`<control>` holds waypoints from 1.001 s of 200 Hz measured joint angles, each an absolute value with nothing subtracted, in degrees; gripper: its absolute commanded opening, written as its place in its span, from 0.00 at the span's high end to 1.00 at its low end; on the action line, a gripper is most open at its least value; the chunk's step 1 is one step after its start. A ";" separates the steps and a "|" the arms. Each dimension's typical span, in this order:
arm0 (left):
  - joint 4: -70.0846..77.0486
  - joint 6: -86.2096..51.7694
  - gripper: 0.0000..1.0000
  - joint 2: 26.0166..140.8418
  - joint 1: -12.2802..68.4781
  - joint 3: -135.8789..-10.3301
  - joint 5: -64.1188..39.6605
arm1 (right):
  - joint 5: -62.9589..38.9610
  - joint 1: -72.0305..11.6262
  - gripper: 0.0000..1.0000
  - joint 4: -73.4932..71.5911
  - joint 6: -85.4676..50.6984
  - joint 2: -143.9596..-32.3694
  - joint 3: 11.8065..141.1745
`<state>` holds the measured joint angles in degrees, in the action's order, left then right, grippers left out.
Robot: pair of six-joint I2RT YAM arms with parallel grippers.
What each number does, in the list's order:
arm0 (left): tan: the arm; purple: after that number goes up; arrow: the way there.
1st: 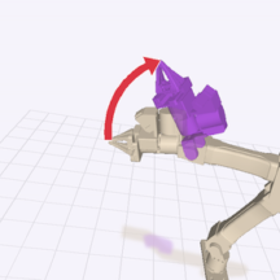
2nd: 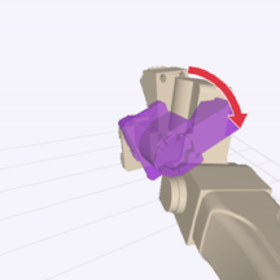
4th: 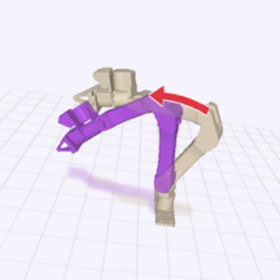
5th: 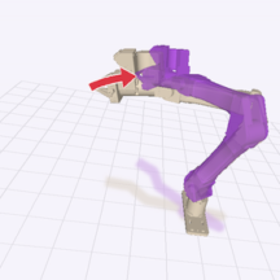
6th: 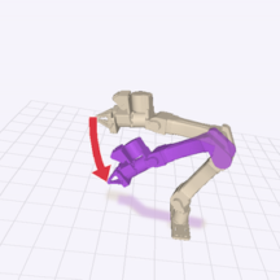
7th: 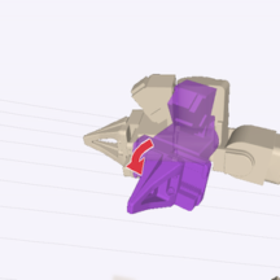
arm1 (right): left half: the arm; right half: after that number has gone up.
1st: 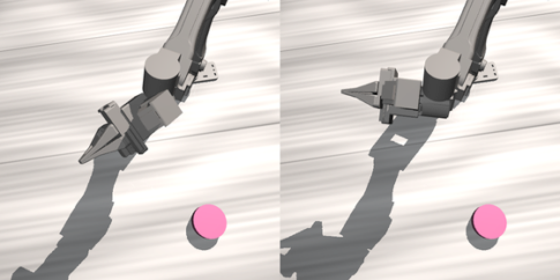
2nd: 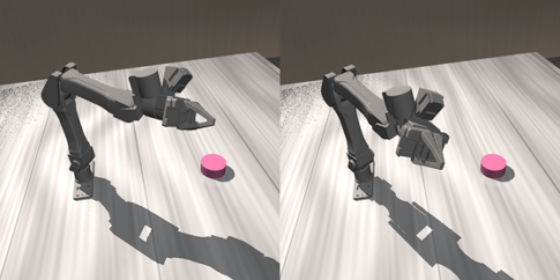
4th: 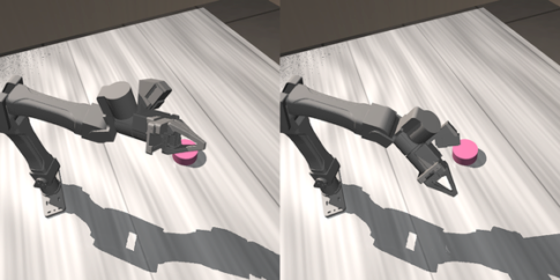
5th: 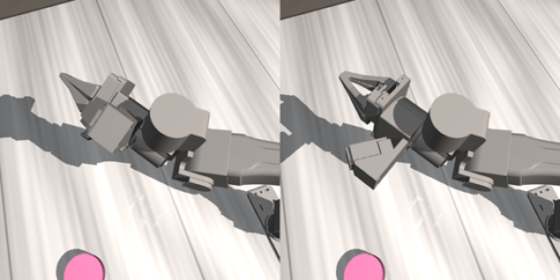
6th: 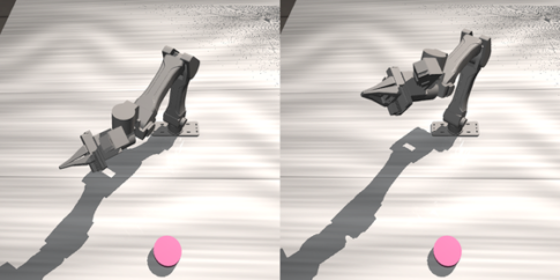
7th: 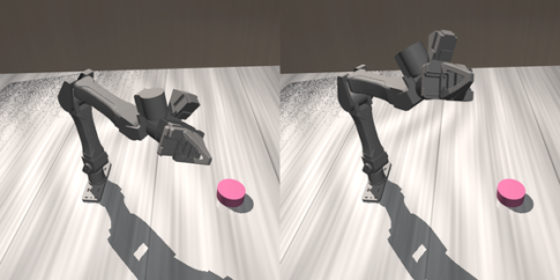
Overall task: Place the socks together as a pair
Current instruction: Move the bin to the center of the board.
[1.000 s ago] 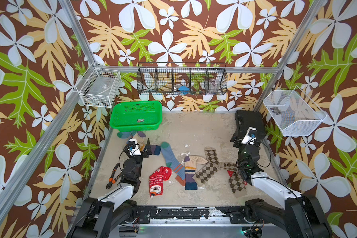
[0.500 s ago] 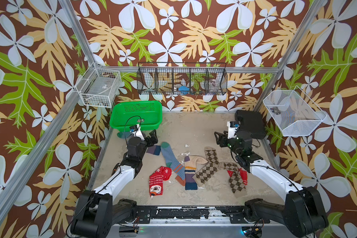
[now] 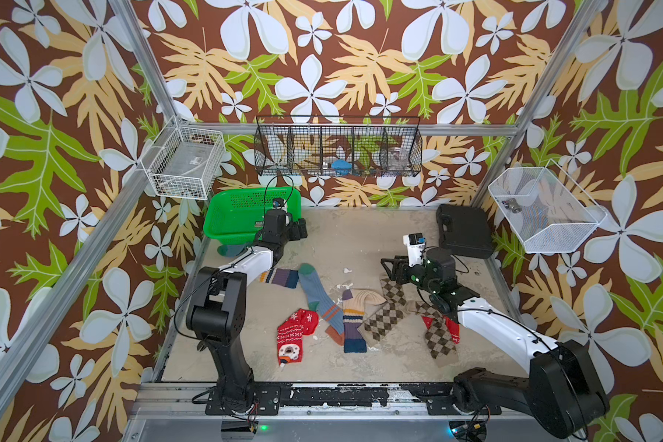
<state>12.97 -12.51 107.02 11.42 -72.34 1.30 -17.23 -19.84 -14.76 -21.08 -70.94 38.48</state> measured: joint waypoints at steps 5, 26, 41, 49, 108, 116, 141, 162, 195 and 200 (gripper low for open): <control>12.01 -11.68 0.03 108.33 11.51 -74.04 1.50 | -17.87 -19.84 0.36 -14.55 -21.32 -70.32 38.17; 8.08 -8.64 0.03 113.65 11.81 -81.25 2.61 | -20.23 -19.94 0.36 -13.13 -22.15 -67.11 37.28; 4.10 -6.96 0.03 117.56 11.94 -87.11 3.16 | -21.39 -20.18 0.35 -11.46 -22.06 -64.16 36.69; 1.98 -6.33 0.03 119.24 11.94 -89.60 3.46 | -21.67 -20.21 0.35 -10.48 -21.98 -62.52 36.23; -7.44 -4.21 0.03 122.02 12.01 -92.38 2.57 | -21.63 -20.16 0.35 -7.14 -20.73 -58.11 34.52; -7.92 -4.23 0.03 122.06 12.08 -92.27 1.85 | -22.11 -20.16 0.35 -7.03 -20.75 -58.41 34.52; -8.97 -4.36 0.03 122.34 13.08 -91.24 -1.96 | -23.14 -20.16 0.35 -6.83 -20.99 -58.33 34.17; -9.89 -4.78 0.03 122.21 15.33 -90.02 -5.43 | -23.59 -20.16 0.34 -6.42 -20.99 -57.25 34.15; -10.74 -5.76 0.03 121.19 19.35 -88.71 -11.38 | -23.66 -20.16 0.34 -5.80 -20.97 -56.18 34.15; -10.76 -5.72 0.03 121.03 19.81 -88.55 -12.14 | -23.77 -20.16 0.34 -5.78 -20.97 -56.10 34.15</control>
<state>-10.76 -5.72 121.03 19.81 -88.55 -12.14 -23.77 -20.16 -5.78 -20.97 -56.10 34.15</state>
